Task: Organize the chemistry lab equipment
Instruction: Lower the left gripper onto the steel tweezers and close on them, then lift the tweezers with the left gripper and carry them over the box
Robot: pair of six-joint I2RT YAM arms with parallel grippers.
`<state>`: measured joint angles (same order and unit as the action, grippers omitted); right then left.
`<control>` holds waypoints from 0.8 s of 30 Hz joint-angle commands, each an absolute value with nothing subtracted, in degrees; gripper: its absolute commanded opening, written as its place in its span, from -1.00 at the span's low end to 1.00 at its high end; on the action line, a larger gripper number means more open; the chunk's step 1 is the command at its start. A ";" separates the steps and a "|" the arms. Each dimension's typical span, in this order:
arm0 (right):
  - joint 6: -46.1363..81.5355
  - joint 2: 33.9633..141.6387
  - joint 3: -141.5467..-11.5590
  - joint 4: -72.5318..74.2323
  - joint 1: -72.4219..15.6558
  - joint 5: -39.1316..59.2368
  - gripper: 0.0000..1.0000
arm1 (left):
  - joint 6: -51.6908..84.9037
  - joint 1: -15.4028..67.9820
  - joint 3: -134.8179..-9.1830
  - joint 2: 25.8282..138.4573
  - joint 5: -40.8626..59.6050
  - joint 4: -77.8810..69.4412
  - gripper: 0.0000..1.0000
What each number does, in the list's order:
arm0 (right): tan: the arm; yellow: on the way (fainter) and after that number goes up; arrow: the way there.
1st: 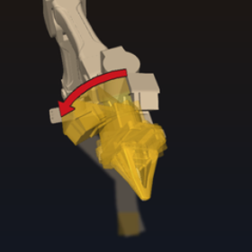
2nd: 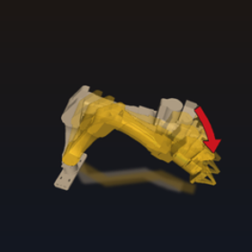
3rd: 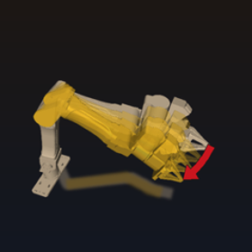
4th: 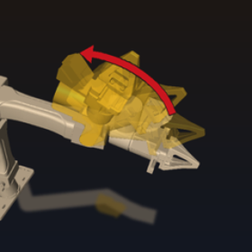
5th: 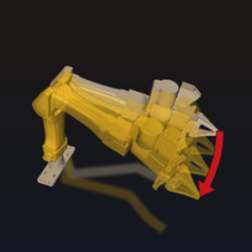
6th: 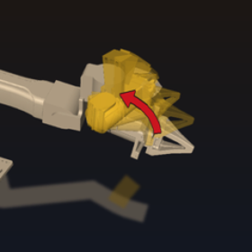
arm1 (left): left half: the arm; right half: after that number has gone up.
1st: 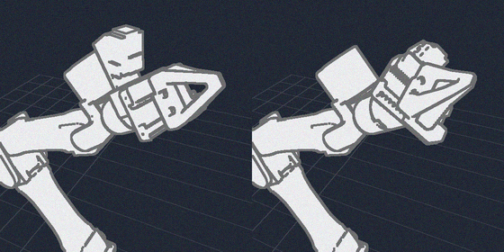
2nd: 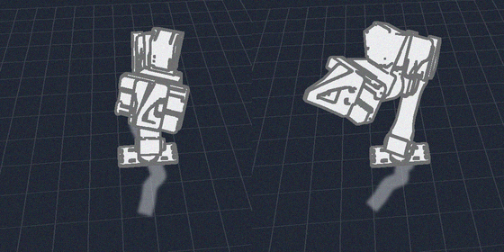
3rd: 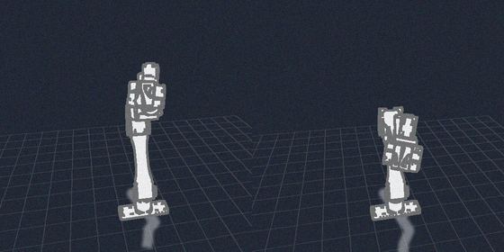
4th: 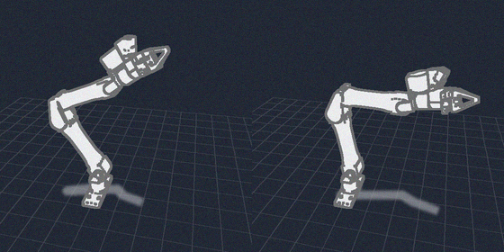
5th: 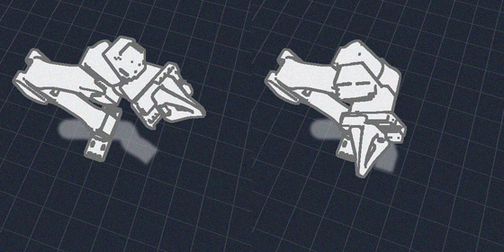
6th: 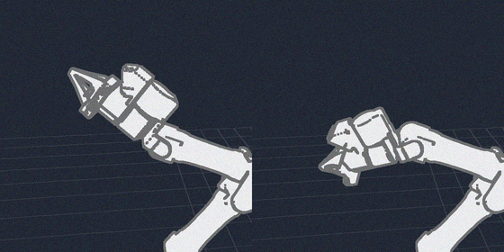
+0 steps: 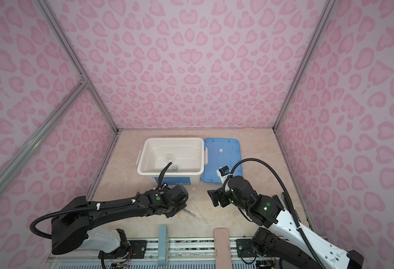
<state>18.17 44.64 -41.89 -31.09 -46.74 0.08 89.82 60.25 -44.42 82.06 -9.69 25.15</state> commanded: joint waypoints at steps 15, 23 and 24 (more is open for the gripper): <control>18.01 45.36 -41.83 -29.64 -46.76 0.36 0.92 | 91.88 59.43 -43.86 89.98 -7.51 18.56 -0.44; 17.33 45.09 -42.09 -30.74 -46.73 -0.88 0.93 | 88.96 59.50 -47.24 92.87 -7.11 20.28 -0.63; 17.23 45.00 -42.20 -31.05 -46.78 -1.29 0.92 | 88.95 59.47 -47.00 93.02 -7.07 20.28 -0.66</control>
